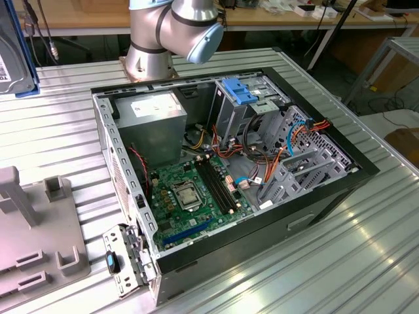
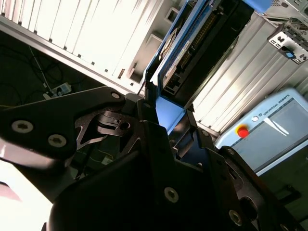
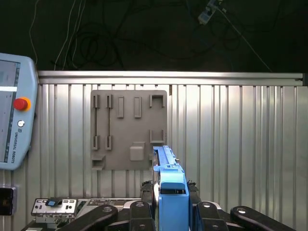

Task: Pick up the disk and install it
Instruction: 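Pick up the disk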

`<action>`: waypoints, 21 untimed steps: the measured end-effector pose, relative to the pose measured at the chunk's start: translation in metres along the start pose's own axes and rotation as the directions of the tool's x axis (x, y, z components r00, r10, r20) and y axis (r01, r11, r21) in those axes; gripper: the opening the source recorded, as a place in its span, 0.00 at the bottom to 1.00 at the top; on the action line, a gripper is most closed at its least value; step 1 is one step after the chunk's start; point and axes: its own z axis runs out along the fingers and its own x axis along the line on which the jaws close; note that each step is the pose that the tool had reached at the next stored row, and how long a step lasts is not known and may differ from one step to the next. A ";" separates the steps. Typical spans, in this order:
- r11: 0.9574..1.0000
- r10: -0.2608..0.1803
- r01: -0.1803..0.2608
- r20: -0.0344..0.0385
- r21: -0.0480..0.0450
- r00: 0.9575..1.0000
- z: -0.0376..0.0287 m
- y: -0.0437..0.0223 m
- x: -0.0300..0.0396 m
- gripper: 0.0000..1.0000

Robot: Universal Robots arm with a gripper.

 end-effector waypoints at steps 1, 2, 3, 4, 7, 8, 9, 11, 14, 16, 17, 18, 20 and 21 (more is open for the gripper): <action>1.000 0.000 0.000 0.000 0.000 1.000 0.0000 -0.0025 0.0000 0.37; 1.000 0.000 0.000 0.000 0.000 1.000 0.0000 -0.0043 0.0000 0.37; 1.000 0.000 0.000 0.000 0.000 1.000 0.0000 -0.0071 0.0000 0.37; 1.000 0.000 0.000 0.000 0.000 1.000 0.0000 -0.0092 0.0000 0.37; 1.000 0.000 0.000 0.000 0.000 1.000 0.0000 -0.0162 0.0000 0.37; 1.000 0.000 0.000 0.000 0.000 1.000 0.0000 -0.0179 0.0000 0.37; 1.000 0.000 0.000 0.000 0.000 1.000 0.0001 -0.0222 0.0000 0.37; 1.000 0.000 0.000 0.000 0.000 1.000 0.0001 -0.0282 0.0000 0.37; 1.000 0.000 0.000 0.000 0.000 1.000 0.0002 -0.0344 0.0000 0.37; 1.000 0.000 0.000 0.000 0.000 1.000 0.0002 -0.0376 0.0000 0.37; 1.000 0.000 0.000 0.000 0.000 1.000 0.0002 -0.0393 0.0000 0.37; 1.000 0.000 0.000 0.000 0.000 1.000 0.0003 -0.0417 0.0000 0.37; 1.000 0.000 0.000 0.000 0.000 1.000 0.0004 -0.0464 0.0000 0.37; 1.000 0.000 0.000 0.000 0.000 1.000 0.0004 -0.0500 0.0000 0.37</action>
